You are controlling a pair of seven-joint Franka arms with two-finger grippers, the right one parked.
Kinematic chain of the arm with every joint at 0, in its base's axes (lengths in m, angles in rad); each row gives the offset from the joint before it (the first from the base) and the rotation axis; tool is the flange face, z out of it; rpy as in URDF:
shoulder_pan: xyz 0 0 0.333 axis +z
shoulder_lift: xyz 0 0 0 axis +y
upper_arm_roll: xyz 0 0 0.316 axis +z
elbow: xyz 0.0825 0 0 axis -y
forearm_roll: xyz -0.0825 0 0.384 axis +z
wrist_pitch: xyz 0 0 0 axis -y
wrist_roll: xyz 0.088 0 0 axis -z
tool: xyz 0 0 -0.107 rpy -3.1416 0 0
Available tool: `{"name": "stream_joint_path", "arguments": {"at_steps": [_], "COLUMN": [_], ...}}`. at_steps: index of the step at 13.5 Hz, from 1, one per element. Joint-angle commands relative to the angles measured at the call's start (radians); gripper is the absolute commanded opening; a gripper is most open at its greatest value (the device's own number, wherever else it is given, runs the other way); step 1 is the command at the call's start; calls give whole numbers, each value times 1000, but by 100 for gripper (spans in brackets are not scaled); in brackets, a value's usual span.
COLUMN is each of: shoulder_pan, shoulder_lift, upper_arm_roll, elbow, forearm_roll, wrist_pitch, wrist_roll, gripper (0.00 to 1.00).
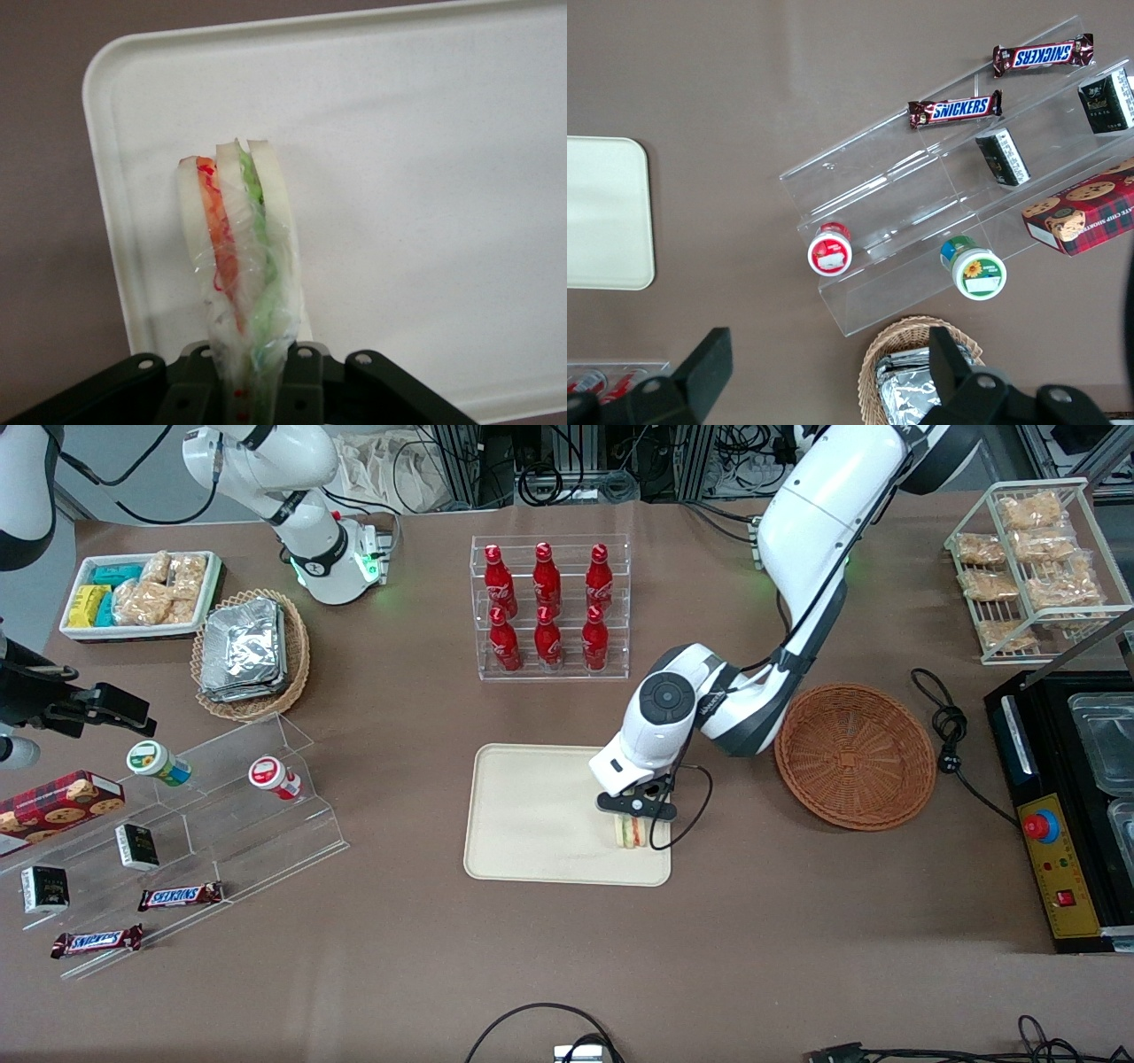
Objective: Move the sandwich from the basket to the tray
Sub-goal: 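Lower the sandwich onto the tray and open the left gripper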
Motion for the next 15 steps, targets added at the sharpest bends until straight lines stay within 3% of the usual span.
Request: {"name": "stream_joint_path", "arguments": {"at_steps": [1,3,4,6,7,10,15], "shoulder_pan": [-13,-15,-15,-15,-15,-13,-6], "shoulder_lift": [25,27,31,34,33,25,18], "upper_arm_roll": [13,13,13,13,13,13,13], "elbow": [39,33,33,34,36,40,166], "forearm_roll": [21,23,23,23,21,19,18], "wrist_pitch": [-26,-26,-27,-27,-29,-32,-199], "wrist_roll": [-22,-22,-20,-20,-22,-35,-80], "gripper": [18,25,39,79,87,100,100]}}
